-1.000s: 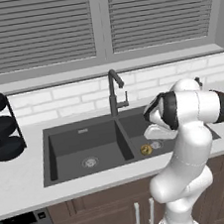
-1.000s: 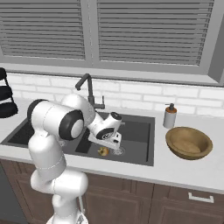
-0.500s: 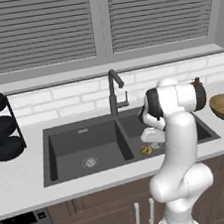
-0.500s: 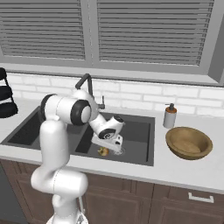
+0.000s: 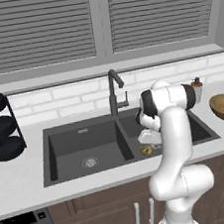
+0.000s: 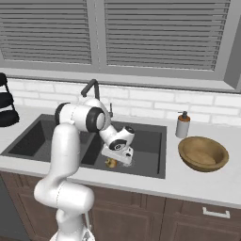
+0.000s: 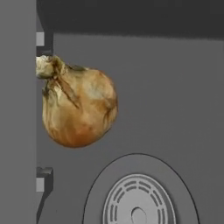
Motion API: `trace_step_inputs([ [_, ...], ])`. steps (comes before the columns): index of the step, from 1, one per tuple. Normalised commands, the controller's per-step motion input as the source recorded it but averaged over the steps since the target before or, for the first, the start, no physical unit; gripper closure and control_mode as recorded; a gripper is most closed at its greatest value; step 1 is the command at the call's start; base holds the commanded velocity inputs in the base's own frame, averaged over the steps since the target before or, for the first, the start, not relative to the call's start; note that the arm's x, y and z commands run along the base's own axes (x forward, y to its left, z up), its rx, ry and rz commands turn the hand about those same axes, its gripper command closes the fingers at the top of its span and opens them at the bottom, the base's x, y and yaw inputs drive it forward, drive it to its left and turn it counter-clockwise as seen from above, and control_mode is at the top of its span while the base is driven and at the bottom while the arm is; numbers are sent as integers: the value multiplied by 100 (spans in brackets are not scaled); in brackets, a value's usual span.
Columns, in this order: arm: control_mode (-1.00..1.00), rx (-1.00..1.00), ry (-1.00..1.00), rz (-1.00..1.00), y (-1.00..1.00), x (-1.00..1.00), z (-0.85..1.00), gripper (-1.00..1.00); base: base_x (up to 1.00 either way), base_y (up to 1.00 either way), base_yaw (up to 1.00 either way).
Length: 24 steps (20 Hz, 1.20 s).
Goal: Pick the onion from the sink and place it in the bowl. Then pick the bowl and place it in the microwave. Then close the microwave door and press the start button.
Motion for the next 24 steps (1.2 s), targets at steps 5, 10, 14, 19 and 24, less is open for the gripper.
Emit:
trace_step_inputs([
  [5,-100,0,5,0,13,44,-26,-100,0,0,0],
  [10,-100,0,1,0,5,6,-33,-100,0,0,0],
  [14,-100,0,-1,1,1,-48,-50,-100,0,0,0],
  [19,-100,0,0,1,9,-41,-41,-100,0,0,0],
  [24,-100,0,0,0,20,-39,-34,-100,0,0,0],
])
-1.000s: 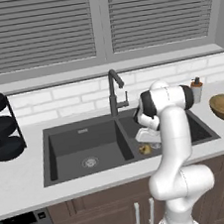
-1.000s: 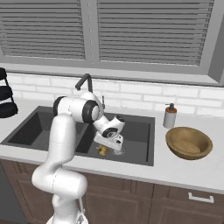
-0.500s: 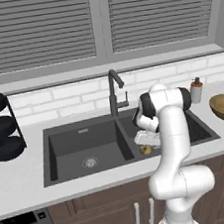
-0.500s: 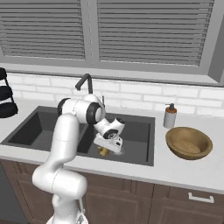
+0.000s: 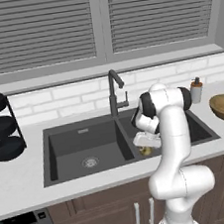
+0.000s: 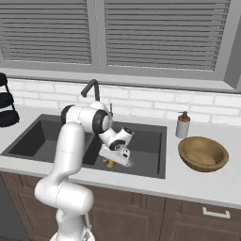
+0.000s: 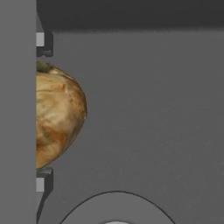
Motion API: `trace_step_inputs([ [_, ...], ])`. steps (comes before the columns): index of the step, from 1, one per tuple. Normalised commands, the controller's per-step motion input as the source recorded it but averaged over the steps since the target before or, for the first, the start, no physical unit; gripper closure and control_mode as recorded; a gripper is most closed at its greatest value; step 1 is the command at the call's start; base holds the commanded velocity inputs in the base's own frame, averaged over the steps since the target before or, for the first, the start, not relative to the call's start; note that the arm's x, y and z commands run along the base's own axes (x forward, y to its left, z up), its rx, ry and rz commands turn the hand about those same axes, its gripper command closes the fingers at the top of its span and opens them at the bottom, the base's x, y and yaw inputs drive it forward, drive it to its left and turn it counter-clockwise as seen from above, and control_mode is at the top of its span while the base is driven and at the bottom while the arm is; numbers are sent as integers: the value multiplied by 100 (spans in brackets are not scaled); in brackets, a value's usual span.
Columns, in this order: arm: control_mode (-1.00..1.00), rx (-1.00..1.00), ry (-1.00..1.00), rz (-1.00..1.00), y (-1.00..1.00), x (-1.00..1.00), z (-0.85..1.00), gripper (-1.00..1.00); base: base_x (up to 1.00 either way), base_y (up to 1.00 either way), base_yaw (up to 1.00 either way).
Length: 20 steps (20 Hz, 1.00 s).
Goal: Pick the onion from the sink and place it in the bowl. Then pick the bowl and place it in the microwave. Then close the microwave door and press the start button.
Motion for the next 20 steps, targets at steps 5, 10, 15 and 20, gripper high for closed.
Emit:
trace_step_inputs([
  [5,-100,0,-1,0,7,-38,-18,100,0,0,0],
  [10,-100,-1,-10,0,-1,-29,61,100,0,0,0],
  [15,-100,-3,-10,-9,-37,-10,100,100,0,0,0],
  [20,-100,-2,-7,-18,-66,-19,99,100,0,0,0],
])
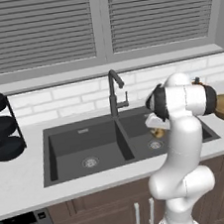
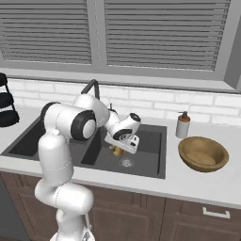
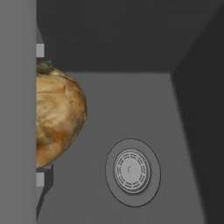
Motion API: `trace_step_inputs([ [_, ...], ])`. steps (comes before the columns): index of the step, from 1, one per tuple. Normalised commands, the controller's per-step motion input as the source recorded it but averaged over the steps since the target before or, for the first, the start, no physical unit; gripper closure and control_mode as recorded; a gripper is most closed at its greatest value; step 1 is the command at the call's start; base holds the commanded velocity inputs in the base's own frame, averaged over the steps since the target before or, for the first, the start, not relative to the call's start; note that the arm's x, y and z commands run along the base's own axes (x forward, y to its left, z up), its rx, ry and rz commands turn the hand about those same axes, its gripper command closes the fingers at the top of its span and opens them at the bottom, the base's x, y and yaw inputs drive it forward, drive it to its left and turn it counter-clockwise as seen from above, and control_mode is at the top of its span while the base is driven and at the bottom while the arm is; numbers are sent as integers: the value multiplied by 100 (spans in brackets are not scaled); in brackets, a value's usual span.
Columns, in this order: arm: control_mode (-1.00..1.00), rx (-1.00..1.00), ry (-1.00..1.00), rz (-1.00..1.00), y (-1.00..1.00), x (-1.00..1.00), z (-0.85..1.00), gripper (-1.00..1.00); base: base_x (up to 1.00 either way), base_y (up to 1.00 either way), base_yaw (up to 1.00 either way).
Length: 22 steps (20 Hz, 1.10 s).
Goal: Pick the onion from the sink and place it in the bowl. Then pick the bowl and place it in the microwave. Then close the microwave door and press the start button.
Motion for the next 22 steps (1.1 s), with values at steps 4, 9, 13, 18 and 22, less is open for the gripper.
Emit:
trace_step_inputs([
  [4,-100,-2,-4,-21,-76,-17,100,100,0,0,0],
  [9,-100,-6,-1,-26,-81,-17,84,100,0,0,0],
  [13,-100,-10,0,-31,-86,-19,56,100,0,0,0],
  [18,-100,-7,0,-33,-88,-25,45,100,0,0,0],
  [22,-100,-3,0,-31,-84,-29,28,100,0,0,0],
])
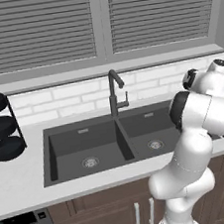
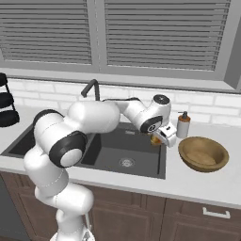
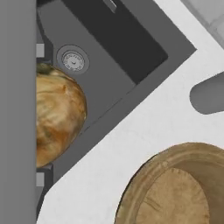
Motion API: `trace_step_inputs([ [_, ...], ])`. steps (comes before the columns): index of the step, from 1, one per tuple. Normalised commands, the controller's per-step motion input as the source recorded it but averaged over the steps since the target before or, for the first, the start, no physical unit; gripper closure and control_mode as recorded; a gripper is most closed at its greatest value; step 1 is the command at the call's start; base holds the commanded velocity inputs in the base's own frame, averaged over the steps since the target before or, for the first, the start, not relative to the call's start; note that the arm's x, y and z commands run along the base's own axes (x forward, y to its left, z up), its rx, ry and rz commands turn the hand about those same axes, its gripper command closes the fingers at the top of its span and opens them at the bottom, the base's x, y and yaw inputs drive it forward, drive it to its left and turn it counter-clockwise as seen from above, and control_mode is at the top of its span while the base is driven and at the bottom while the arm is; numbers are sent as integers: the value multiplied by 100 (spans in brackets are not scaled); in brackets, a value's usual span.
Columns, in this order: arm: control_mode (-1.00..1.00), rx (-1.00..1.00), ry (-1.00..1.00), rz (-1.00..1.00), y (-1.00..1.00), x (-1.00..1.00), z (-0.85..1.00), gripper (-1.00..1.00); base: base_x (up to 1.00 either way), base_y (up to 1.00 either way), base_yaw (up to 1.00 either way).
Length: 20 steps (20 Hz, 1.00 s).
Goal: Pick the onion from the sink and place it in the bowl. Then pick the bowl and place it in the microwave. Then close the microwave door and press the start button.
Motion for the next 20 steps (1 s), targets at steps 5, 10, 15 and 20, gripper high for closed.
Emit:
trace_step_inputs([
  [5,-100,0,0,-29,-79,-25,13,100,0,0,0],
  [10,-100,0,-2,-24,-67,-8,15,100,0,0,0],
  [15,-100,0,0,-17,-58,0,1,100,0,0,0],
  [20,-100,0,0,-11,-54,11,-19,100,0,0,0],
])
